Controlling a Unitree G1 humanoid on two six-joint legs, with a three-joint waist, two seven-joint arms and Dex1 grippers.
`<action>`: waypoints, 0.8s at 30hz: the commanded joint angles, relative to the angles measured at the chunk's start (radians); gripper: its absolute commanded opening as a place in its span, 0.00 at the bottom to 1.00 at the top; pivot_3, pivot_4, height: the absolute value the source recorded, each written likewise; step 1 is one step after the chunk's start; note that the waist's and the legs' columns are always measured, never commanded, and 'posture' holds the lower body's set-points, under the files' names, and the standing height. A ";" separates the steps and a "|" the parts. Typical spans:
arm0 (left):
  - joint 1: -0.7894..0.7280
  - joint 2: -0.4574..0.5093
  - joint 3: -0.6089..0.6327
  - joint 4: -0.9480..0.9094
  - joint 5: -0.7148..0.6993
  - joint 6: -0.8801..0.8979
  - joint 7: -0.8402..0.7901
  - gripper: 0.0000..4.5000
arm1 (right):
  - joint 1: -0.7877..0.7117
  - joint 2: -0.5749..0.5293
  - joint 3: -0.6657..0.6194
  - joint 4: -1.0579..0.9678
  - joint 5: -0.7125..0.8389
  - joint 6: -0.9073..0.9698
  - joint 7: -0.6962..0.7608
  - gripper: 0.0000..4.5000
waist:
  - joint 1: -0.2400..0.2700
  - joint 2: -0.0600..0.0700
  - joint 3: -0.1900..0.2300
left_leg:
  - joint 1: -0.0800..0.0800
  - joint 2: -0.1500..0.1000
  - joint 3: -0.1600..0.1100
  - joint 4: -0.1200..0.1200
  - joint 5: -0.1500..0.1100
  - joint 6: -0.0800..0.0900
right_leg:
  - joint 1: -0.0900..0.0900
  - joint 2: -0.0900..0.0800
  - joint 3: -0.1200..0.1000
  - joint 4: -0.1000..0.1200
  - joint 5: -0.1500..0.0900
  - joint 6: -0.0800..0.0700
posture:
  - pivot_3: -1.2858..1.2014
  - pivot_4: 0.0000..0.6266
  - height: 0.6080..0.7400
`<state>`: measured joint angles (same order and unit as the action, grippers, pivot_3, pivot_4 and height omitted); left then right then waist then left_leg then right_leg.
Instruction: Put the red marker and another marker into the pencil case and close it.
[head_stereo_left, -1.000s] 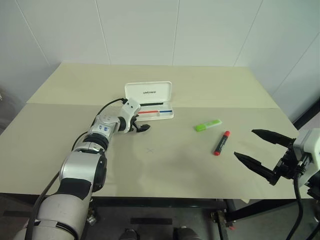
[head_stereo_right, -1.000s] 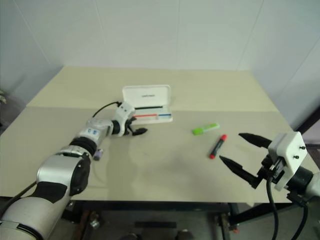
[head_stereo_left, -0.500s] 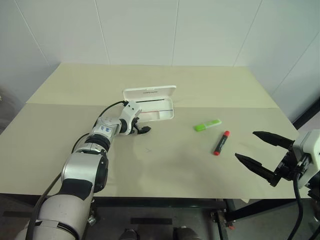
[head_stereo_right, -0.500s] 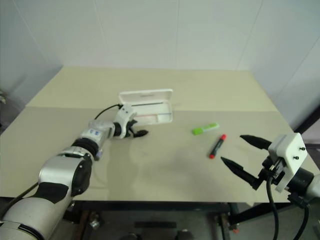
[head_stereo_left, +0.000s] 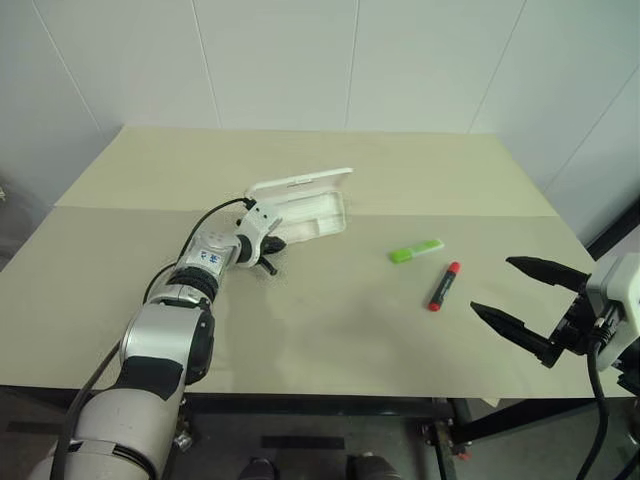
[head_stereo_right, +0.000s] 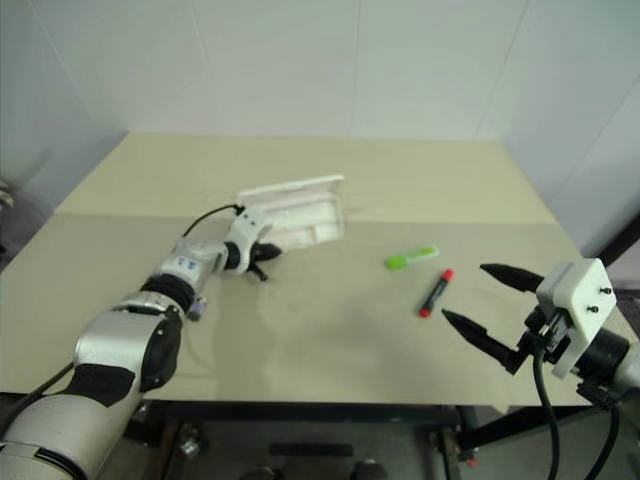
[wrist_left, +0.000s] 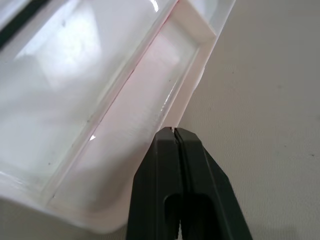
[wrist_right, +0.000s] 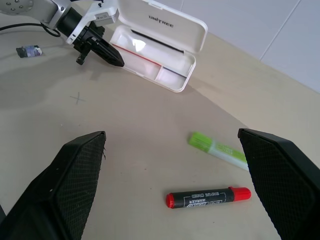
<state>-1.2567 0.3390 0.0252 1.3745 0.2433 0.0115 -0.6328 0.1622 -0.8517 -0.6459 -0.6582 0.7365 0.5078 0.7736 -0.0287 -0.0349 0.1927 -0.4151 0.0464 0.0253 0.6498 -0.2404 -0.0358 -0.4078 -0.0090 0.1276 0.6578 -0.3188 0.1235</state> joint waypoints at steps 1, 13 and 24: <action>-0.013 -0.001 -0.015 0.001 0.021 -0.001 -0.016 0.01 | -0.025 -0.024 -0.031 0.009 0.009 -0.003 0.006 1.00 | -0.001 0.000 0.000 | 0.001 0.000 0.001 0.000 0.000 0.000 | 0.000 0.000 0.001 0.000 0.000 0.000 | 0.52 0.24 1.00; -0.064 0.008 -0.009 -0.013 0.001 -0.063 -0.185 0.01 | -0.045 -0.032 -0.021 0.033 0.004 -0.007 0.018 1.00 | 0.000 -0.001 0.001 | -0.002 0.000 0.004 -0.003 0.000 0.000 | -0.004 0.000 0.004 -0.001 0.000 0.000 | 0.52 0.24 1.00; -0.077 0.031 0.009 -0.020 -0.012 -0.119 -0.169 0.01 | -0.082 -0.038 0.009 0.062 -0.011 -0.016 0.040 1.00 | -0.001 -0.001 0.001 | -0.002 0.000 0.004 -0.002 0.000 -0.001 | -0.004 0.000 0.004 -0.002 0.000 0.001 | 0.52 0.24 1.00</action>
<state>-1.2914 0.3597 0.0209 1.3852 0.2526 -0.0795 -0.8150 0.0901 -0.8738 -0.6297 -0.5869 0.7254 0.5062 0.8054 -0.0292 -0.0359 0.1933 -0.4176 0.0464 0.0291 0.6476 -0.2409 -0.0364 -0.4118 -0.0090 0.1314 0.6561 -0.3186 0.1242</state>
